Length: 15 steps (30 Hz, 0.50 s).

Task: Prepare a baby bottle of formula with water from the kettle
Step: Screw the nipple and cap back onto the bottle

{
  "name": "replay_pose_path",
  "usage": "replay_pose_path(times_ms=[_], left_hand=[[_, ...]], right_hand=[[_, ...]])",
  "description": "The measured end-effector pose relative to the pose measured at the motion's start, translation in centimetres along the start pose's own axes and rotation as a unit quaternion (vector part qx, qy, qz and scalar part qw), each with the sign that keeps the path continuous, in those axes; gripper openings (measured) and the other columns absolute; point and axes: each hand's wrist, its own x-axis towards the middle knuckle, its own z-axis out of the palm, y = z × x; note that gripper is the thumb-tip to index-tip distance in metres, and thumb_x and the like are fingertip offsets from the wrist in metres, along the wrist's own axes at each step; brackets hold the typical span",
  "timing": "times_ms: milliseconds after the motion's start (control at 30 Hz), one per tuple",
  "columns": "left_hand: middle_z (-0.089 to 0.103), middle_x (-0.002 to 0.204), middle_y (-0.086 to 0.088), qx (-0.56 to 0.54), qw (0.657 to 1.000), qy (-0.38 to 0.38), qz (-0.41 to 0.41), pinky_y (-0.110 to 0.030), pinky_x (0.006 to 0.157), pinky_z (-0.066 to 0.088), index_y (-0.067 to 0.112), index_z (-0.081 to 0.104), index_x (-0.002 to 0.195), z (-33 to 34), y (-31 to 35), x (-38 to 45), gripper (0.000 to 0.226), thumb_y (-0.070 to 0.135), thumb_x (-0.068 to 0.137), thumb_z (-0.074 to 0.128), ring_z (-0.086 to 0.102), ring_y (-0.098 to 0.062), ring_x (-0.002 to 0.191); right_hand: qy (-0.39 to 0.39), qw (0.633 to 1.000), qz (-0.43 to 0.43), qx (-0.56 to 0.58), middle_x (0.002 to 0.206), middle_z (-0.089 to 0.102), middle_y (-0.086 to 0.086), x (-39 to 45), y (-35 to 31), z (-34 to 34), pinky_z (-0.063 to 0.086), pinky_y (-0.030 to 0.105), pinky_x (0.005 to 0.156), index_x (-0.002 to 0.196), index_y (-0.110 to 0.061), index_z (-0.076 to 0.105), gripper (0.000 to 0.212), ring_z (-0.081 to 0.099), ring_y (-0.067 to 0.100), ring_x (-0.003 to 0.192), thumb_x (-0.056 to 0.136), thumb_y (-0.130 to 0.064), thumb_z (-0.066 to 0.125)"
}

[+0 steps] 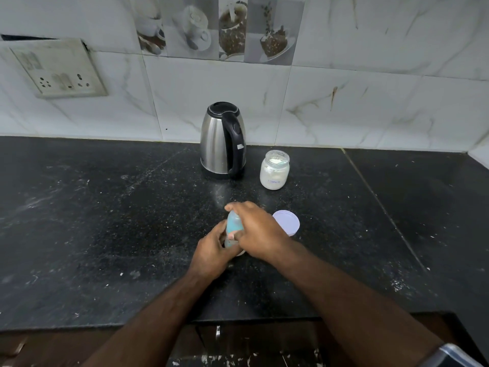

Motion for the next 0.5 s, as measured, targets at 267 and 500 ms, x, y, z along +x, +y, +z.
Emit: replay_pose_path(times_ms=[267,500], left_hand=[[0.076,0.106,0.015,-0.006,1.000,-0.003,0.002,-0.015,0.081,0.052,0.033,0.064,0.132,-0.1,0.4,0.1,0.055,0.028,0.081,0.085,0.070,0.003,0.096],[0.075,0.092,0.018,-0.015,1.000,-0.001,-0.005,-0.013,0.069,0.048,0.038,0.067,0.120,-0.1,0.8,-0.3,0.045,0.037,0.077,0.079,0.068,0.005,0.083]], right_hand=[[-0.092,0.989,-0.044,0.108,0.161,0.029,-0.005,0.1,1.4,-1.8,0.031,0.021,0.116,0.154,-0.032,0.040,0.087,0.032,0.009,0.146,0.081,-0.008,0.080],[0.075,0.997,-0.014,-0.007,0.138,0.053,-0.001,-0.7,0.2,1.5,0.046,0.038,0.101,0.146,-0.029,0.049,0.063,0.057,0.022,0.123,0.089,-0.027,0.075]])
